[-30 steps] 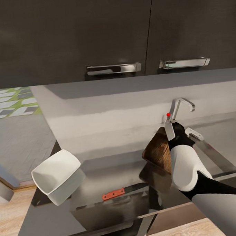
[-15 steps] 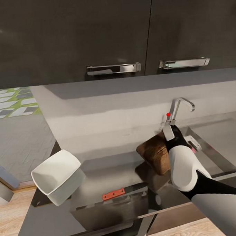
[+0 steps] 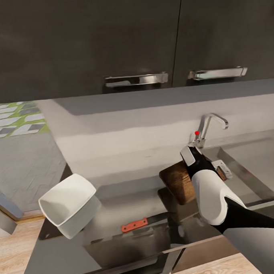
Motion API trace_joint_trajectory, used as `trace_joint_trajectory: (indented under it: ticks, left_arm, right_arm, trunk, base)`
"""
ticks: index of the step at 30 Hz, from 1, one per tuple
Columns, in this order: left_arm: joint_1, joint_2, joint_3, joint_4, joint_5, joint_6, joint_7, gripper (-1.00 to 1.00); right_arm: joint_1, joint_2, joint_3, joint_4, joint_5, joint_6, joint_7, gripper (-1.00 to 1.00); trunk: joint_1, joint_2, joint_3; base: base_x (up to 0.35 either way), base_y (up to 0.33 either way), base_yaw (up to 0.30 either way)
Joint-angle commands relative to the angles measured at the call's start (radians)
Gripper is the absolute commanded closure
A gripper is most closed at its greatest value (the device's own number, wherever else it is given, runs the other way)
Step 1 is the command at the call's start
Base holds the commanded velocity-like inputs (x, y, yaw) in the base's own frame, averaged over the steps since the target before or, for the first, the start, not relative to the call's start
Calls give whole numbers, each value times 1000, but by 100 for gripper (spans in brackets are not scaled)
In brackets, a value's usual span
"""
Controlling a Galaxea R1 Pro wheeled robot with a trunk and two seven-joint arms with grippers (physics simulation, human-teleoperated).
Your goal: In the kitchen, take the Vidalia onion out of the sink, dice it on the chopping board with the paring knife, put the diced onion into the bowl on the countertop, then place both the paring knife and the chopping board into the sink.
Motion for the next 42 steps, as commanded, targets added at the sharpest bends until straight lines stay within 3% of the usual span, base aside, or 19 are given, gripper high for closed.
trace_joint_trajectory:
  ticks: [1,12,29,42]
  left_arm:
    - [0,0,-1,0,1,-3,-1,-100]
    - [0,0,-1,12,1,-3,-1,-100]
    - [0,0,0,12,1,-3,-1,-100]
    - [0,0,-1,14,1,-3,-1,-100]
  right_arm:
    - [-1,1,-3,-3,-1,-10,-2,100]
    - [-1,1,-1,-10,-3,-12,2,100]
    - [-1,1,-1,-13,-5,-13,12,100]
    - [0,1,-7,-51,-16,-19,28,100]
  trunk:
    - [1,-2,-2]
    - [1,-2,-2]
    - [1,-2,-2]
    - [1,-2,-2]
  base:
    - [0,209,0]
    - [-102,184,0]
    - [-6,5,220]
    - [0,0,31]
